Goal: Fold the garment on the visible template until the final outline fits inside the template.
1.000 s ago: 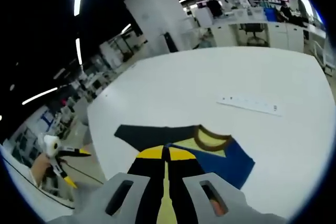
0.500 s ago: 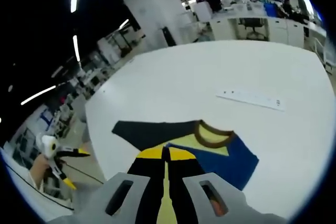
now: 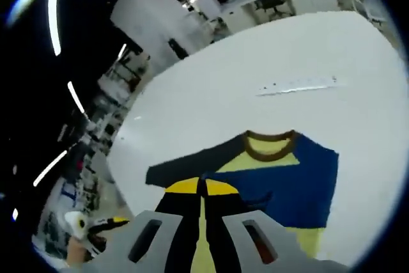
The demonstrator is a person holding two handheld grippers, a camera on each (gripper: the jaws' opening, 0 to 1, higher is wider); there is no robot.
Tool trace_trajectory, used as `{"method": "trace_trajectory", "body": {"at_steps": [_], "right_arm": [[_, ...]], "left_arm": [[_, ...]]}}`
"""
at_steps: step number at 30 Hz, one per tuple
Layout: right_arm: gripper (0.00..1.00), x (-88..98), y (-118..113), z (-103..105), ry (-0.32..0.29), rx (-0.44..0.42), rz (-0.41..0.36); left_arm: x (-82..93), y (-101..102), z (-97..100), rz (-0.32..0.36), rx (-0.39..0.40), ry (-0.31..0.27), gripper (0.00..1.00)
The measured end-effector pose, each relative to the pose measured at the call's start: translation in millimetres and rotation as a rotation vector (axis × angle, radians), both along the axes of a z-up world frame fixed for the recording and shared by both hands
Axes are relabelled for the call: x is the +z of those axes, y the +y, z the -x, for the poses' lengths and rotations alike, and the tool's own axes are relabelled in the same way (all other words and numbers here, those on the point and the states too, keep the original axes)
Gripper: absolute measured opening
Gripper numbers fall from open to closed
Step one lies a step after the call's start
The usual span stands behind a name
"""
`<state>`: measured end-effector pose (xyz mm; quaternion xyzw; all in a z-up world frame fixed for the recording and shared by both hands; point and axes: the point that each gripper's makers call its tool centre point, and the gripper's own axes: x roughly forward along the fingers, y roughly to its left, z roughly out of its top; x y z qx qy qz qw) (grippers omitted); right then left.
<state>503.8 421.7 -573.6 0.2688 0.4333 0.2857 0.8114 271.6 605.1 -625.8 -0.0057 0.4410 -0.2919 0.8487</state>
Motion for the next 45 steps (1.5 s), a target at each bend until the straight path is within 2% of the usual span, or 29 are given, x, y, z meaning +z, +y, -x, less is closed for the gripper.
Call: {"method": "trace_trajectory", "body": {"at_steps": [4, 6, 17, 25, 30, 39, 45], "right_arm": [[0.02, -14.6, 9.6, 8.6, -0.021, 0.016, 0.083], [0.02, -19.2, 16.0, 10.8, -0.02, 0.015, 0.091], [0.02, -28.7, 31.9, 15.8, 0.032, -0.073, 0.063], [0.02, -41.9, 43.1, 16.5, 0.039, -0.1, 0.075], [0.02, -51.0, 46.8, 13.8, 0.064, -0.179, 0.054], [0.02, -57.9, 69.2, 17.0, 0.083, -0.225, 0.019], [0.02, -68.5, 75.8, 20.1, 0.088, -0.213, 0.043]], "left_arm": [[-0.7, 1.5, -0.6, 0.008, 0.006, -0.003, 0.96], [-0.8, 3.4, -0.9, 0.011, 0.01, -0.005, 0.96], [-5.5, 10.4, 1.4, 0.021, 0.029, 0.001, 0.95], [-6.4, 8.8, -0.2, 0.024, 0.021, 0.001, 0.96], [-8.4, 9.8, -1.9, 0.021, 0.012, 0.006, 0.95], [-10.2, 11.1, -6.1, 0.02, 0.002, 0.007, 0.95], [-12.0, 13.3, -6.2, 0.022, 0.001, 0.011, 0.95]]}}
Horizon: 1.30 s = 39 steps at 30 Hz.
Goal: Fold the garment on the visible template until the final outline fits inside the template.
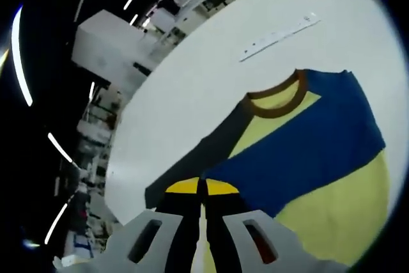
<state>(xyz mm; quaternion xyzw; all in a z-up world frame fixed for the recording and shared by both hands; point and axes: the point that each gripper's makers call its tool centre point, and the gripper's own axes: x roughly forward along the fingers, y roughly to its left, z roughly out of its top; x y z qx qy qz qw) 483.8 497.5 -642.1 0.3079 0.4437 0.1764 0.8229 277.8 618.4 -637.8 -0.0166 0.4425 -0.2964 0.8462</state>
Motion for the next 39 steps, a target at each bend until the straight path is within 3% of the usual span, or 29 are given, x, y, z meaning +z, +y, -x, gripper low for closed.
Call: {"method": "trace_trajectory", "body": {"at_steps": [39], "right_arm": [[0.02, -42.0, 23.4, -11.3, 0.069, 0.005, 0.017]], "left_arm": [[-23.3, 13.0, -3.0, 0.003, 0.036, 0.058, 0.95]]}}
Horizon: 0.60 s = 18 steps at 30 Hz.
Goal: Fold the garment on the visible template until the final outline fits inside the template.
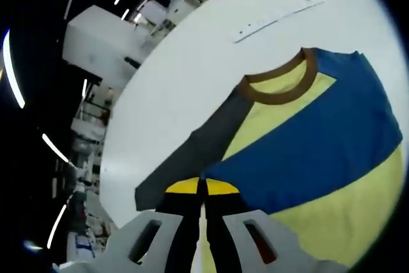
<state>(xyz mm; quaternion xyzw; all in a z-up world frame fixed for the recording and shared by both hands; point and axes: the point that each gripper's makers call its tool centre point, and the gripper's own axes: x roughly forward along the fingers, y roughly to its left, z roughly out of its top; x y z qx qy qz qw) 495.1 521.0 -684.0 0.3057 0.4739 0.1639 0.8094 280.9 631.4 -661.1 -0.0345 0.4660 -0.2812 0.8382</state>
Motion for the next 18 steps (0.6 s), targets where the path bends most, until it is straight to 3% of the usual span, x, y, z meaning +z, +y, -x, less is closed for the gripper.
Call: {"method": "trace_trajectory", "body": {"at_steps": [18], "right_arm": [[0.02, -19.4, 14.7, -1.8, 0.039, 0.002, -0.009]], "left_arm": [[-8.6, 2.8, -2.1, 0.0, 0.0, 0.022, 0.95]]}}
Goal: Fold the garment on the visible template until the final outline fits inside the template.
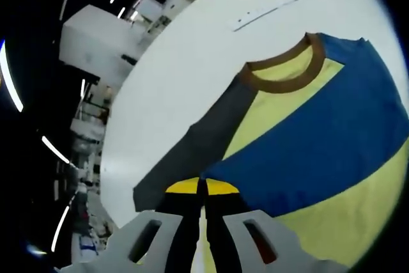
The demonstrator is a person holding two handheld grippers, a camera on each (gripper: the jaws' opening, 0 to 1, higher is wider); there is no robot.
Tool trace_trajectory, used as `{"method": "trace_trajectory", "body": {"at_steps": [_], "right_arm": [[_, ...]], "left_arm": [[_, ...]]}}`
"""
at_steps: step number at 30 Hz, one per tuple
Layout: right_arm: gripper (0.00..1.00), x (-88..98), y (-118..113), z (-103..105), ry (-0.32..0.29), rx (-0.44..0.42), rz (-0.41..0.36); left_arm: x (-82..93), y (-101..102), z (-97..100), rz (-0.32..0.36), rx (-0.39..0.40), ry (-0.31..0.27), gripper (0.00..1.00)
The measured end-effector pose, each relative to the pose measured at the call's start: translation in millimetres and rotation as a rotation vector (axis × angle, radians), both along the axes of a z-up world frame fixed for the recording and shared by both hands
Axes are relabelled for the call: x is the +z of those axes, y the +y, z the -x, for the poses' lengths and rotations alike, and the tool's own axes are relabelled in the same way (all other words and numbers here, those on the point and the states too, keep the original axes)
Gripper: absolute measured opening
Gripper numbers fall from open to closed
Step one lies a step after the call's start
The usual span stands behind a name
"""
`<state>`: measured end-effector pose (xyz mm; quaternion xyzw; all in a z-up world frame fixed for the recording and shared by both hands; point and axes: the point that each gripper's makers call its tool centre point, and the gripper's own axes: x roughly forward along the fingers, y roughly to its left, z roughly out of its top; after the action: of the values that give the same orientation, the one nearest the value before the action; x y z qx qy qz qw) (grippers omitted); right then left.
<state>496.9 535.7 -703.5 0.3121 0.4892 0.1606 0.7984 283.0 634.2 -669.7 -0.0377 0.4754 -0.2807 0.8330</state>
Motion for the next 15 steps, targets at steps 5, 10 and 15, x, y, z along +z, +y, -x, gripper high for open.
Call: {"method": "trace_trajectory", "body": {"at_steps": [5, 10, 15], "right_arm": [[0.02, -8.1, 1.8, -0.8, 0.018, -0.004, 0.004], [0.02, -14.4, 5.2, -2.6, 0.031, -0.003, 0.003], [0.02, -19.5, 7.2, -4.6, 0.041, -0.006, 0.003]], "left_arm": [[-4.9, 1.0, 0.2, -0.002, -0.001, 0.014, 0.95], [-9.7, 1.3, 0.6, -0.001, -0.003, 0.029, 0.95], [-10.7, 1.7, -1.4, 0.0, -0.002, 0.033, 0.95]]}}
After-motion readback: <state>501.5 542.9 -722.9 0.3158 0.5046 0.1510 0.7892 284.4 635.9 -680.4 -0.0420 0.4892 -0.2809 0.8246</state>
